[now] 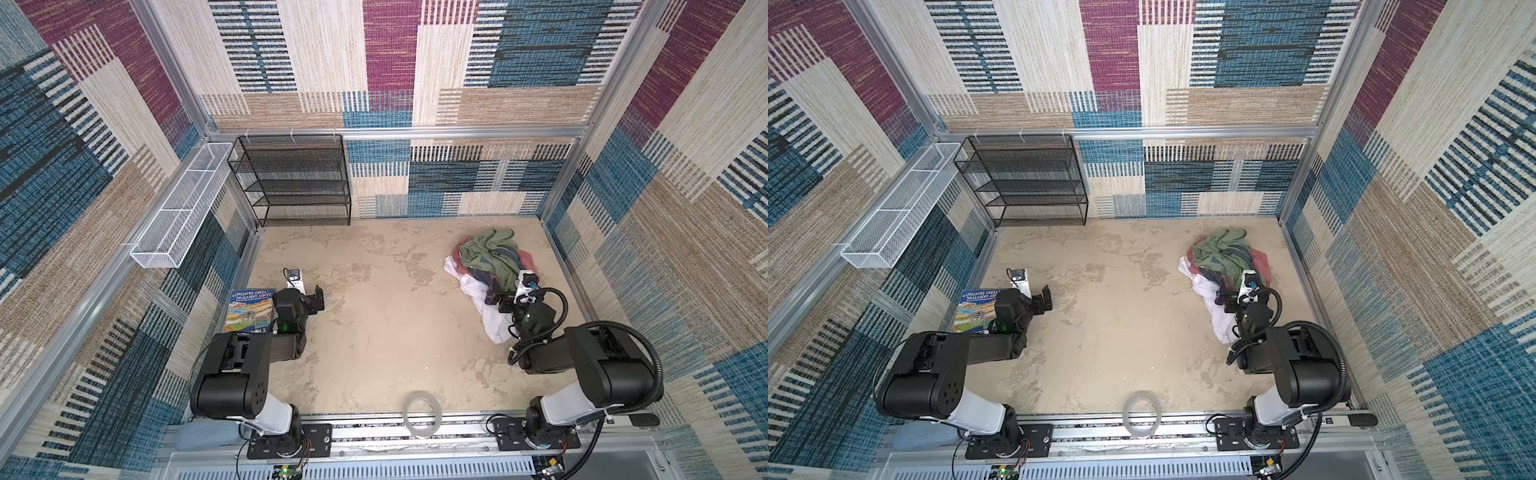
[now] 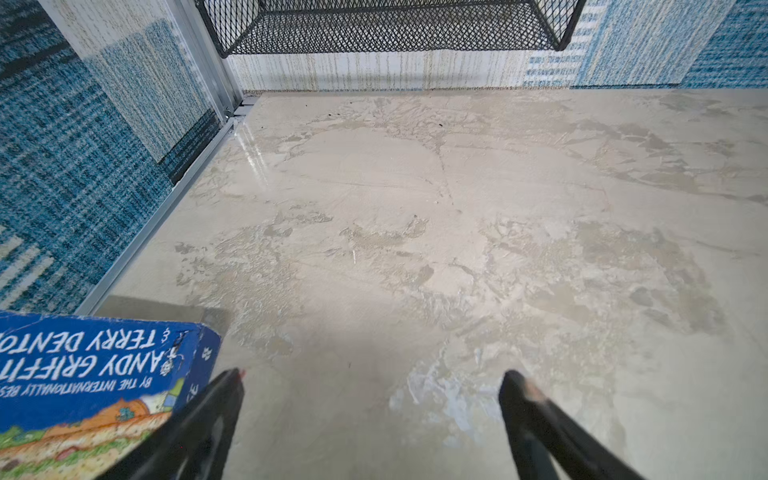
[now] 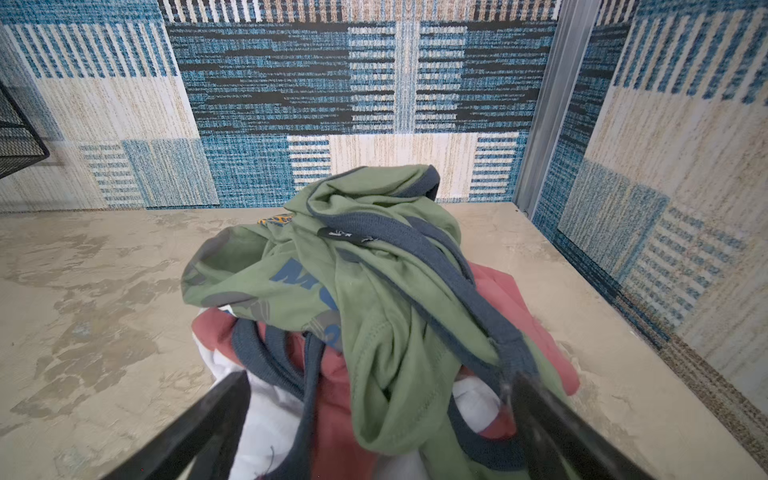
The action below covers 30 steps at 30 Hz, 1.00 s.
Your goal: Pick out a specific cloth from the pile
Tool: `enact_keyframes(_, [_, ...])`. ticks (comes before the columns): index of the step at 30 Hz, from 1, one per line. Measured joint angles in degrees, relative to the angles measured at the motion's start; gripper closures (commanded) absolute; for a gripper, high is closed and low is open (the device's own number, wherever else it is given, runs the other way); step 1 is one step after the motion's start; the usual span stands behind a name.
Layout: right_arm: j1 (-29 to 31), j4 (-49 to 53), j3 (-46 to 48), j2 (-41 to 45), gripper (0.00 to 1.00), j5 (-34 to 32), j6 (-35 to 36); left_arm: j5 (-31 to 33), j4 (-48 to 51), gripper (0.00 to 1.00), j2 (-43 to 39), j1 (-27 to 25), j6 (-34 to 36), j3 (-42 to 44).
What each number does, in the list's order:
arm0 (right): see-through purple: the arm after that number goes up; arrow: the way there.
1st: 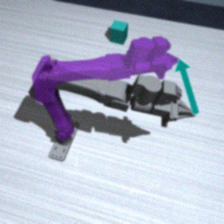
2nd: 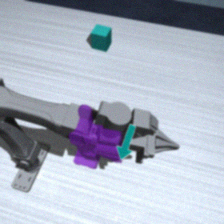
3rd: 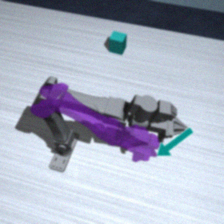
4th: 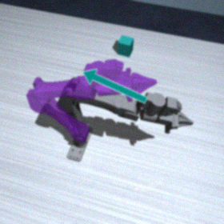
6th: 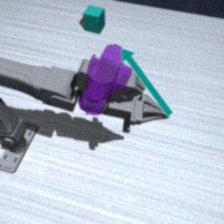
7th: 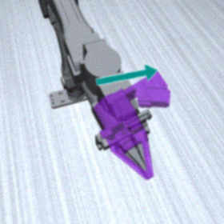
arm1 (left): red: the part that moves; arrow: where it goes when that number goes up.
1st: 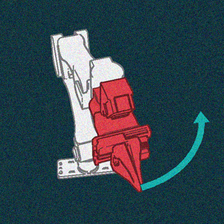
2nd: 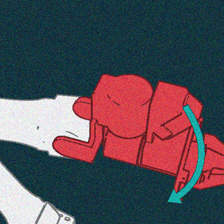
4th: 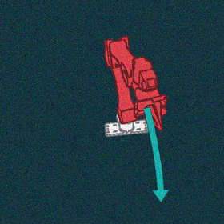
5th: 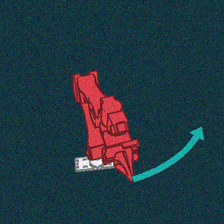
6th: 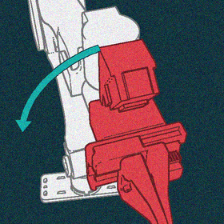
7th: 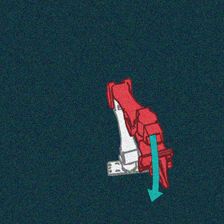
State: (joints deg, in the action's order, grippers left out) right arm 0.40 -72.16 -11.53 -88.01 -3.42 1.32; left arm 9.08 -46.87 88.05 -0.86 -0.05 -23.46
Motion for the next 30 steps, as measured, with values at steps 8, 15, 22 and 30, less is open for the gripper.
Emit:
enact_keyframes(8, [0.0, 0.0, 0.0, 0.0, 0.0, 0.0, 0.0, 0.0, 0.0, 0.01, 0.0, 0.0, 0.0, 0.0])
enact_keyframes(15, [0.0, 0.0, 0.0, 0.0, 0.0, 0.0, 0.0, 0.0, 0.02, 0.01, 0.04, 0.09, 0.0, -0.11])
enact_keyframes(22, [0.0, -0.02, 0.0, 0.0, 0.0, 0.0, 0.0, 0.0, 0.02, 0.01, 0.11, 0.09, 0.0, -0.11])
enact_keyframes(30, [0.07, 9.77, -4.61, 6.19, 0.25, -1.81, -0.98, 2.86, 2.8, 0.34, -3.45, -0.61, -0.24, -0.17])
